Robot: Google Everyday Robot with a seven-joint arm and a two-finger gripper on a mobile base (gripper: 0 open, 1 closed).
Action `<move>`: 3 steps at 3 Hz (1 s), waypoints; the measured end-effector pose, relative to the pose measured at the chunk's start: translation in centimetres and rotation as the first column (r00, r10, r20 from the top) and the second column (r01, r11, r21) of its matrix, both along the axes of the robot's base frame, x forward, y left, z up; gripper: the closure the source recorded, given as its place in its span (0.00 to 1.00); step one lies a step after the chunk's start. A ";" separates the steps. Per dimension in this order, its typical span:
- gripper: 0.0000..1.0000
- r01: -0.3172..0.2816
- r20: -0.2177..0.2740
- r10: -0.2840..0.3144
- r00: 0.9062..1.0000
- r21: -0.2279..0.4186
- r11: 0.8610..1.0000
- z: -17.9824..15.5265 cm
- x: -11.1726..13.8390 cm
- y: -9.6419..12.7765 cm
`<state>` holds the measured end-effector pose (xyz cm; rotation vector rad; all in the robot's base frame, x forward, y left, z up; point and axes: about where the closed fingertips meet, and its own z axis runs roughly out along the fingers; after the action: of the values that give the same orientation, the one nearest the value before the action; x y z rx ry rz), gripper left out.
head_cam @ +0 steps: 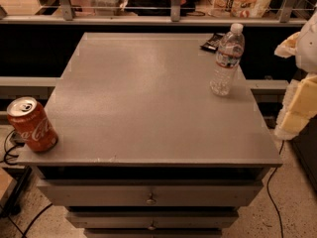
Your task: Move water bottle near coke can
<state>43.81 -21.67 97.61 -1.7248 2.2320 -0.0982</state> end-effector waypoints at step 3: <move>0.00 -0.051 0.120 0.022 0.993 0.240 0.969 0.5 1.0 0.7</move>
Offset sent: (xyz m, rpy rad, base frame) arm 0.0096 0.0006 0.0001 0.2586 -0.0639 0.0205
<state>44.81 -20.95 98.08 -1.5857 2.0330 0.0787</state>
